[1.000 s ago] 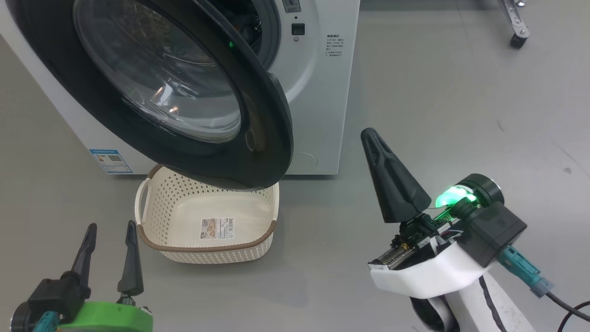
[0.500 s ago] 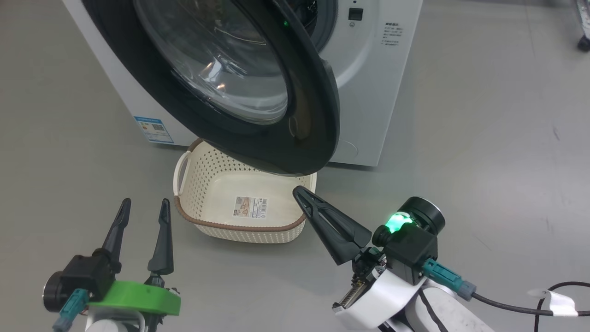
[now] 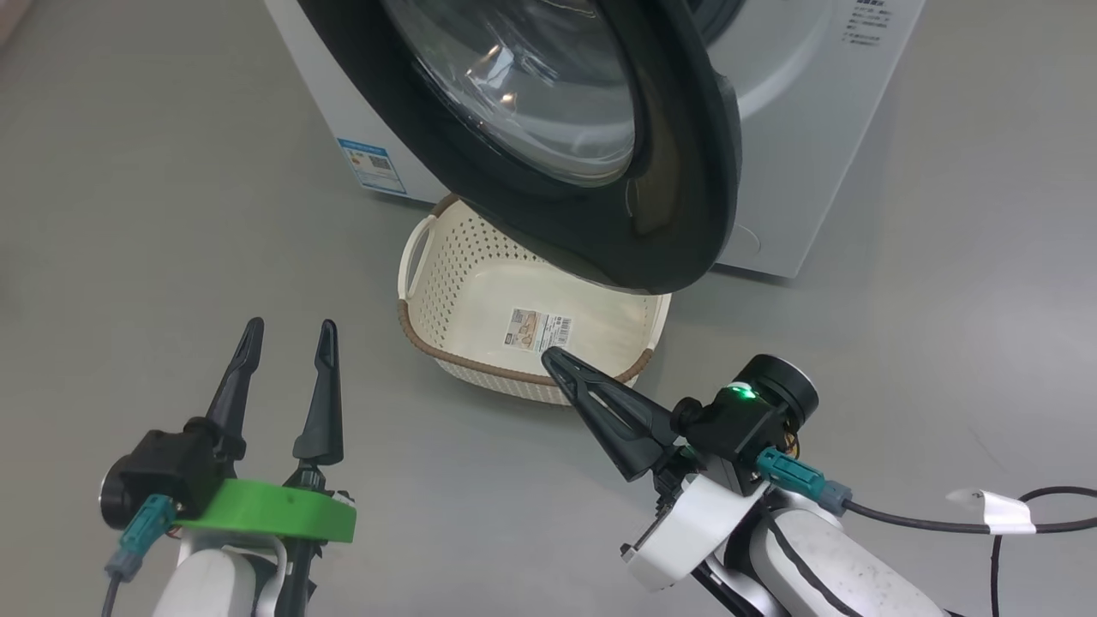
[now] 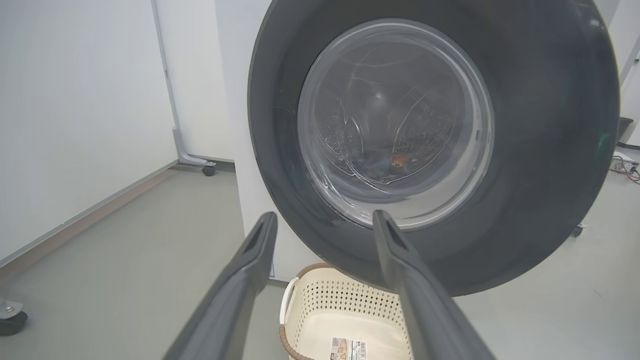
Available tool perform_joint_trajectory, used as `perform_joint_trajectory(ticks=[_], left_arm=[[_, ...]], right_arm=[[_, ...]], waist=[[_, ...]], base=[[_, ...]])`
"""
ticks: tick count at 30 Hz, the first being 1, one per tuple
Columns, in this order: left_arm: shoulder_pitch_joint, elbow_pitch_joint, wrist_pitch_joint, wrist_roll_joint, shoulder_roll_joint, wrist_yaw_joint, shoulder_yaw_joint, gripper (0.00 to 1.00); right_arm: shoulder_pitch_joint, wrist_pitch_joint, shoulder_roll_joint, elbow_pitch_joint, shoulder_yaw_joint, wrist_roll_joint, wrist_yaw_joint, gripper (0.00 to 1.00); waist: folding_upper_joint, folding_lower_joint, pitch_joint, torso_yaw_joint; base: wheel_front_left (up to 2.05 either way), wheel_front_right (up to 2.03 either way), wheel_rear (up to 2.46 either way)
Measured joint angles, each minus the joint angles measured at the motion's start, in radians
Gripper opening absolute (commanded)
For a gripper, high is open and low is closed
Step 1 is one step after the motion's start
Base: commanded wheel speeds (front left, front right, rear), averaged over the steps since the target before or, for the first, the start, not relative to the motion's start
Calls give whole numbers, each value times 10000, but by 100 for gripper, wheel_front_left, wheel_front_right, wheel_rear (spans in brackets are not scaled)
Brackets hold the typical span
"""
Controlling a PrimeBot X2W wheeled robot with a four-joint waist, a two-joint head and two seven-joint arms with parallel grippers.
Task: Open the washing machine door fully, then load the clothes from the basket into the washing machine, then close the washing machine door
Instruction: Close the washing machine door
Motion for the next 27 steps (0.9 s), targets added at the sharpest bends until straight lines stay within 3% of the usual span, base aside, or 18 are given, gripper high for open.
perform_joint_trajectory(ticks=[11,27], left_arm=[[-263,-127,-2,-173,-75,0,52,100],[-795,-272,-2,-456,-138,0,-102,100]], right_arm=[[-340,13,-82,809,-230,261,0,0],[-1409,-79,-305,1561,-1239,155,-130,0]], waist=[[0,0,686,493],[0,0,1595,595]], base=[[0,0,0],[0,0,0]])
